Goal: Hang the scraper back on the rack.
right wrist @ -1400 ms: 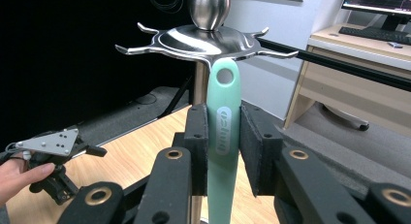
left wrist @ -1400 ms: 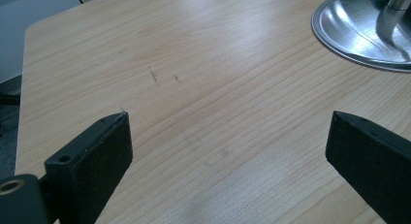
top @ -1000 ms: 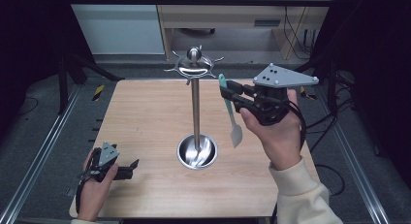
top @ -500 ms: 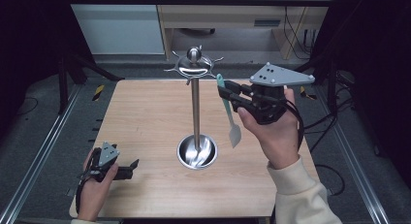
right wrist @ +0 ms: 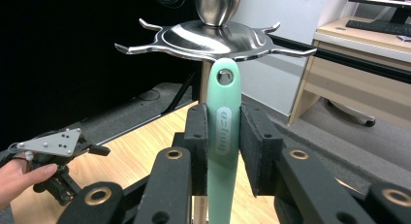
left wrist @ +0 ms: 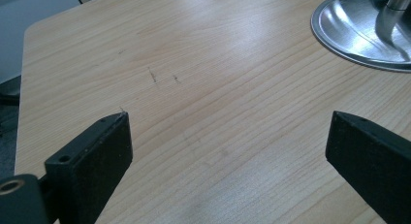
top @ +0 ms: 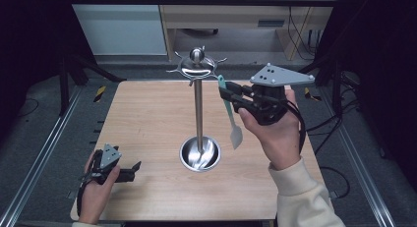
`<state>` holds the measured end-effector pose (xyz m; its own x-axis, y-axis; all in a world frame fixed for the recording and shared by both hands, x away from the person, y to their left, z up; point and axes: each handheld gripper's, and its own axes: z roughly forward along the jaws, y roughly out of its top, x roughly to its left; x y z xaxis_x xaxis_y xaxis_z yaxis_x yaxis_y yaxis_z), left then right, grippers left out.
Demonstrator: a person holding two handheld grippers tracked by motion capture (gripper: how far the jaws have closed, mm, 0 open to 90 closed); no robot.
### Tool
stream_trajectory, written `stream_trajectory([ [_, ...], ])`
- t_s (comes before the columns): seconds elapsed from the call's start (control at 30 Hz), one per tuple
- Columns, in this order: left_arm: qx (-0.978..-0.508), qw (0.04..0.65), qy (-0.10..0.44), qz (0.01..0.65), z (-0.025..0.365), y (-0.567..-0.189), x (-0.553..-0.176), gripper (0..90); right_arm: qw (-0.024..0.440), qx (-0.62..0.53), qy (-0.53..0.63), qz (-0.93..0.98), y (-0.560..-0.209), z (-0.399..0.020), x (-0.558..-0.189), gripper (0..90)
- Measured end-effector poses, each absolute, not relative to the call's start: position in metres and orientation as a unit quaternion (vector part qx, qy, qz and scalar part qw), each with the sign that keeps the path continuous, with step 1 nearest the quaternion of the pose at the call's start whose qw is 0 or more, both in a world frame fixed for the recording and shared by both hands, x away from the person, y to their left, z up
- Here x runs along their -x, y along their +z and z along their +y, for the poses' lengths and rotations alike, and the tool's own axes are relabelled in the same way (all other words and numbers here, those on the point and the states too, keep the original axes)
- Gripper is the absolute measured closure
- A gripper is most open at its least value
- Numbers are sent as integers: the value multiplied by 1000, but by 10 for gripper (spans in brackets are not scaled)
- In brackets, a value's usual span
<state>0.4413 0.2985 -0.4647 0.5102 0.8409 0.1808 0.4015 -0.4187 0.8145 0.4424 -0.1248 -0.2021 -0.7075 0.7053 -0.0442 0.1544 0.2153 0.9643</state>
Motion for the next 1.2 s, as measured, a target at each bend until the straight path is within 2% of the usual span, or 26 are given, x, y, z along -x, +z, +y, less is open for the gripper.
stream_trajectory([
  [1.2,-788,368,298,394,298,-465,-441,27,243,-294,559,737,-206,-118,-451,741],
])
